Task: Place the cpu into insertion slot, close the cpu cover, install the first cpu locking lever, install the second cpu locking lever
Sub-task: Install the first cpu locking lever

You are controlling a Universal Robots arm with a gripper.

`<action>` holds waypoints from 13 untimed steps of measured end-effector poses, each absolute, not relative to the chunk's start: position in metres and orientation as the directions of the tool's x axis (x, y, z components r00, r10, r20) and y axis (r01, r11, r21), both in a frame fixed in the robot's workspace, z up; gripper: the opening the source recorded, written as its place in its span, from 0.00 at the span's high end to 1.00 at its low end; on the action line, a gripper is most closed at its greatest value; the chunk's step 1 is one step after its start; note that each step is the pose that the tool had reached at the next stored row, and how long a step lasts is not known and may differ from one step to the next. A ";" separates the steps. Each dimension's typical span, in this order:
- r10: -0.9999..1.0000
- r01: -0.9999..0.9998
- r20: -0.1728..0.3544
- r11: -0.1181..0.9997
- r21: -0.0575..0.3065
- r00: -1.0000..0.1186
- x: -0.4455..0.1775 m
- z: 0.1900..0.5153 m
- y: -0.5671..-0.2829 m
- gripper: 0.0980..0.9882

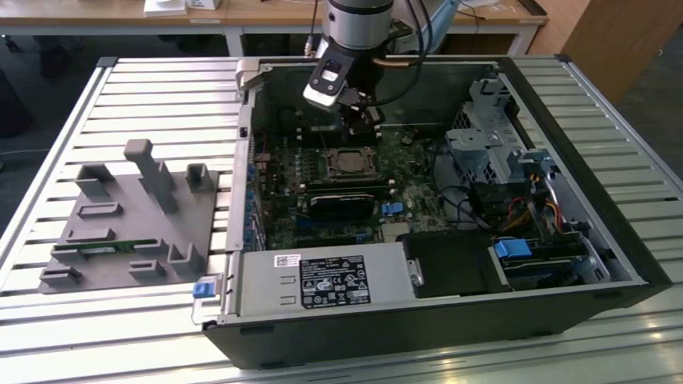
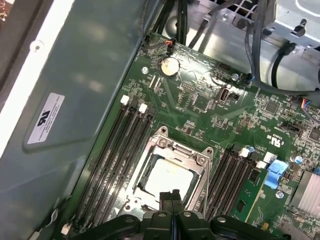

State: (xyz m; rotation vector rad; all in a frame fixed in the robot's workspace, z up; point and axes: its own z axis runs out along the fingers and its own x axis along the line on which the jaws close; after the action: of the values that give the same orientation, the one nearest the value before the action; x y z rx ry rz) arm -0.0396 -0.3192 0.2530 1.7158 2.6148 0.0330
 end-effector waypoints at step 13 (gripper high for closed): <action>0.907 0.906 0.000 0.422 0.025 -0.422 -0.040 0.253 -0.319 0.99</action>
State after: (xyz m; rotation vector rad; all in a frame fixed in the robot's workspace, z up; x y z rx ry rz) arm -0.0396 -0.3192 0.2530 1.6817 2.6371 0.0333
